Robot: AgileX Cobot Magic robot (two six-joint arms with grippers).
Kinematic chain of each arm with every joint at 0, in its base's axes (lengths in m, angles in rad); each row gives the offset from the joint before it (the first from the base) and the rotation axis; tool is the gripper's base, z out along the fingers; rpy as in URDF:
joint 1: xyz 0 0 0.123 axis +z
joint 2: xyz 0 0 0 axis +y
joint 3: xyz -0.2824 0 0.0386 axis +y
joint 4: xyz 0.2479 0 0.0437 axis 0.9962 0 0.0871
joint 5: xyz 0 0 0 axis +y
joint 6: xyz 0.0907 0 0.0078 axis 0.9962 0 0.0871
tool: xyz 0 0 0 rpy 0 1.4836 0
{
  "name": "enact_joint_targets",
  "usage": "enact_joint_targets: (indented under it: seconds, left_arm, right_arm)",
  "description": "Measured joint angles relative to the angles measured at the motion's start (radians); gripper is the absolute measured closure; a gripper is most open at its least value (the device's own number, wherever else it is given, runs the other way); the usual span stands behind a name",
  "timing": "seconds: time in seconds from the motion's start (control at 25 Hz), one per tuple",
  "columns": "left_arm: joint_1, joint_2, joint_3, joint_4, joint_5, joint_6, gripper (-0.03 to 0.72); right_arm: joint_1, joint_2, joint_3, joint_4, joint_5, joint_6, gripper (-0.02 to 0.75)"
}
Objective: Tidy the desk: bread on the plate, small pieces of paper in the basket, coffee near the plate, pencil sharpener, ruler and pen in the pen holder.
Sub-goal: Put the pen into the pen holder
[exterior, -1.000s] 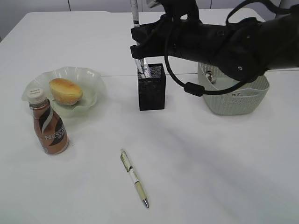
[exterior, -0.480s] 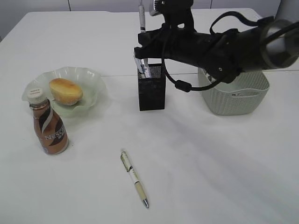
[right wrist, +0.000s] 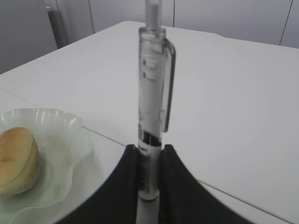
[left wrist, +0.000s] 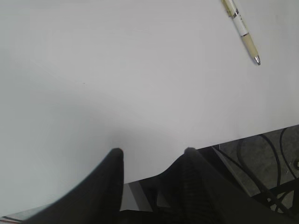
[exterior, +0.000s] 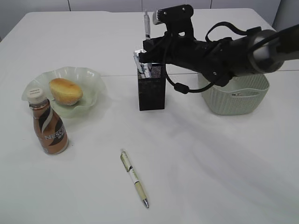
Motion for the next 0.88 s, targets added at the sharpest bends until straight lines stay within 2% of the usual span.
enact_joint_targets:
  seconds: [0.88]
  left_arm:
    - [0.000,0.000,0.000,0.000,0.000,0.000,0.381]
  right_arm:
    - [-0.002,0.014,-0.002,0.036,0.090,-0.039,0.654]
